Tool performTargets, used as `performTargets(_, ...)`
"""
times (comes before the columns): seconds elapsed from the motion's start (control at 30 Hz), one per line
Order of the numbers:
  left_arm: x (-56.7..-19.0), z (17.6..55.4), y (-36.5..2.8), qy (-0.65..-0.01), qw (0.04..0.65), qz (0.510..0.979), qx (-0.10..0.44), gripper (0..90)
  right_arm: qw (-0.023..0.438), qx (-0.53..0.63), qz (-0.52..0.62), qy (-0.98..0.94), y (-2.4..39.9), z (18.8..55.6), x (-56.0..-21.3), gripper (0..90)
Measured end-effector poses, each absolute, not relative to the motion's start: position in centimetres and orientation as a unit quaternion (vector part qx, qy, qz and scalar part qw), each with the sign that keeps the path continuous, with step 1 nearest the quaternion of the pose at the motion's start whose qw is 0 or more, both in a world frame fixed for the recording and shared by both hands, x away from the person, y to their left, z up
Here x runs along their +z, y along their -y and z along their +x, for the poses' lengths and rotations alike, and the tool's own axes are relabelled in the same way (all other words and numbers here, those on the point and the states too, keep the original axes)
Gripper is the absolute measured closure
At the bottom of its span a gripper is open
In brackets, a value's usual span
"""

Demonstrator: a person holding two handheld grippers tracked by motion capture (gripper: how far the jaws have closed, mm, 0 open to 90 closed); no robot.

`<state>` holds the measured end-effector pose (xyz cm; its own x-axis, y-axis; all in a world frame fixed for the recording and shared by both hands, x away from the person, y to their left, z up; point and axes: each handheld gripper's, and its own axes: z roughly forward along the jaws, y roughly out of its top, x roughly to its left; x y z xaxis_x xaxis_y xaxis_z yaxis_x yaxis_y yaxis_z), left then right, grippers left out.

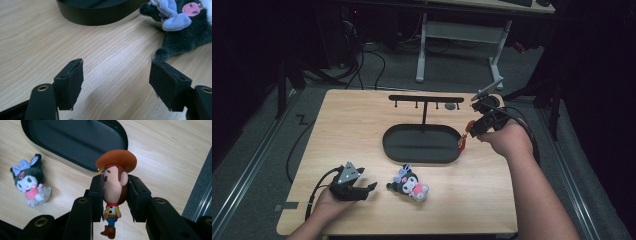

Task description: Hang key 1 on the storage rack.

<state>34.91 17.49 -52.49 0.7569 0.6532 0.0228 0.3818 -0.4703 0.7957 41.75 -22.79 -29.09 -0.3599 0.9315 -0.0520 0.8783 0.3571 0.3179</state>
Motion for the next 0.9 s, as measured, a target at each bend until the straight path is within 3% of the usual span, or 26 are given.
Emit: performTargets(0.9,-52.7,35.0,-18.5,-0.32,0.414,0.838,0.158,28.1,0.114,0.133,0.573,-0.8,22.5,47.2,-27.7,68.1)
